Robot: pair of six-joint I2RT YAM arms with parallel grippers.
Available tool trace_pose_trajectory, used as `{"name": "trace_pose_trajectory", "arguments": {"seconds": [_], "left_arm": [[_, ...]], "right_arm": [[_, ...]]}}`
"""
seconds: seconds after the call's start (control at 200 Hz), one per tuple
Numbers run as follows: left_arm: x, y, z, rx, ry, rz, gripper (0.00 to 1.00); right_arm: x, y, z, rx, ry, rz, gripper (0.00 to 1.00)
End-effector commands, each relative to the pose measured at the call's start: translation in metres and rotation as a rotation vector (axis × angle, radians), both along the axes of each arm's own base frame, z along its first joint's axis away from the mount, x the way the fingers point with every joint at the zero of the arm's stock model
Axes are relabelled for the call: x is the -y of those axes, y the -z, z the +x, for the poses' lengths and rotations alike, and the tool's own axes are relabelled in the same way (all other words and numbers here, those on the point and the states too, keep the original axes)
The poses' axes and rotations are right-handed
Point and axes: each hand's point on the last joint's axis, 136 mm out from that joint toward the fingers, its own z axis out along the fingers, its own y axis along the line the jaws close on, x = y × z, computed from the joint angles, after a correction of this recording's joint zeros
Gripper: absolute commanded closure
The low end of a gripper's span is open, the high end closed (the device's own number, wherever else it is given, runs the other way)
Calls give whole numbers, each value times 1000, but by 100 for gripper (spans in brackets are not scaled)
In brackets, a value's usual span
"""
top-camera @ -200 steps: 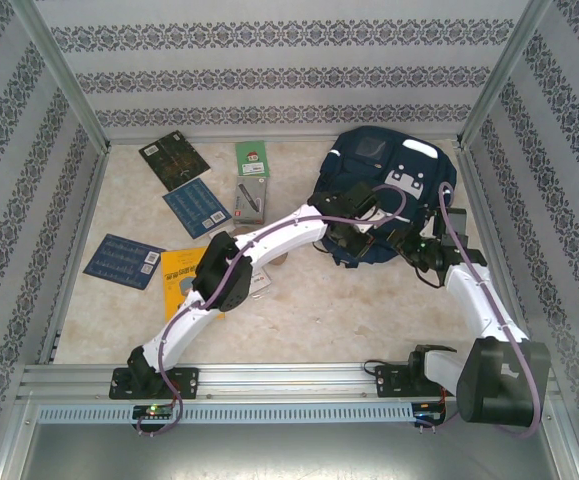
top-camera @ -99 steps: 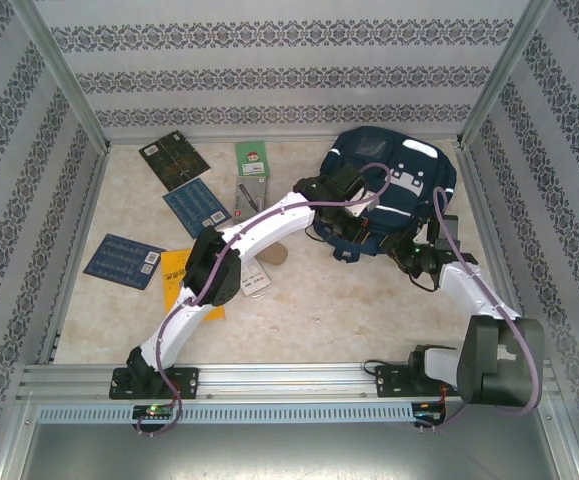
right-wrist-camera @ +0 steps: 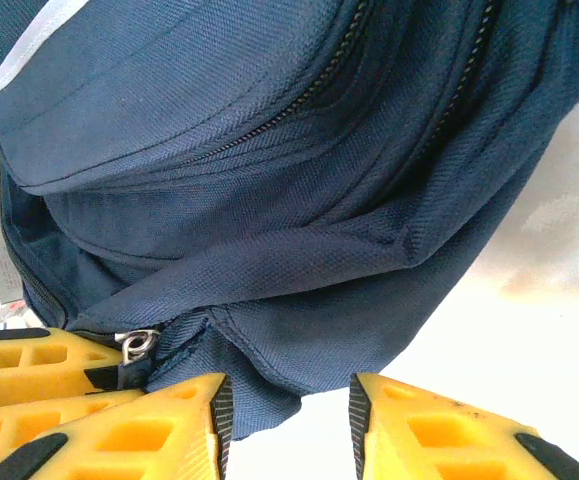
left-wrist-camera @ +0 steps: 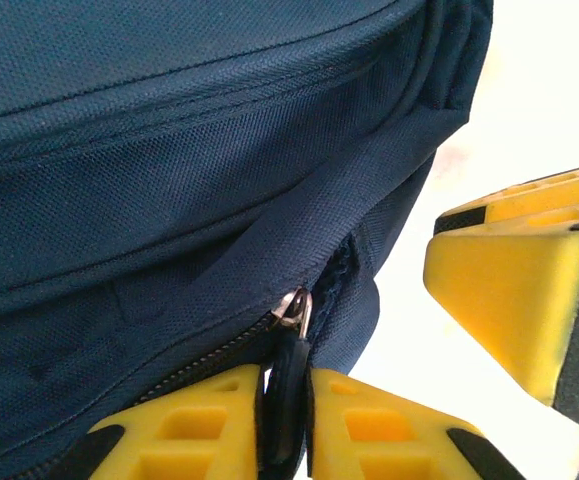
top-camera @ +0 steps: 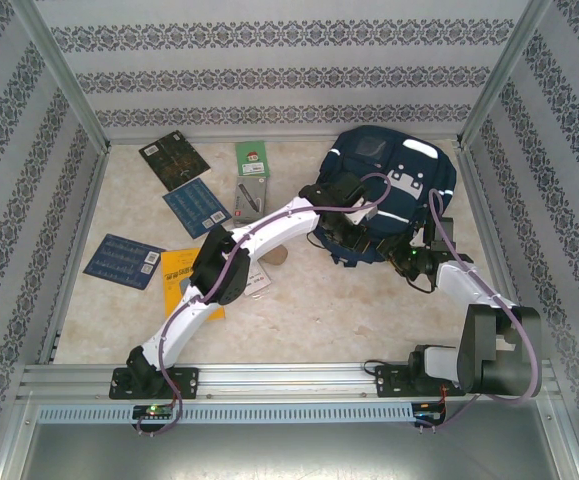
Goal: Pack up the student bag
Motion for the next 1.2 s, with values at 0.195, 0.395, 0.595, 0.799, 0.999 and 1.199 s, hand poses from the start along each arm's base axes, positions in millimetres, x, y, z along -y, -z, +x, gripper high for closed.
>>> {"name": "trace_pose_trajectory", "arguments": {"seconds": [0.195, 0.395, 0.595, 0.799, 0.999, 1.199], "left_arm": [[3, -6, 18, -4, -47, -59, 69], [2, -3, 18, -7, -48, -56, 77], [-4, 7, 16, -2, -39, -15, 77], [-12, 24, 13, 23, -10, 52, 73], [-12, 34, 10, 30, -2, 78, 74], [-13, 35, 11, 54, -5, 102, 89]], "right_arm": [[-6, -2, 1, 9, -15, -11, 63], [-8, -1, -2, 4, -18, -15, 63], [-9, -4, -3, 10, -17, -20, 63], [-9, -7, -4, 15, -16, -21, 62], [-9, -9, -6, 17, -12, -26, 63], [-8, -11, -7, 21, -10, -29, 62]]}}
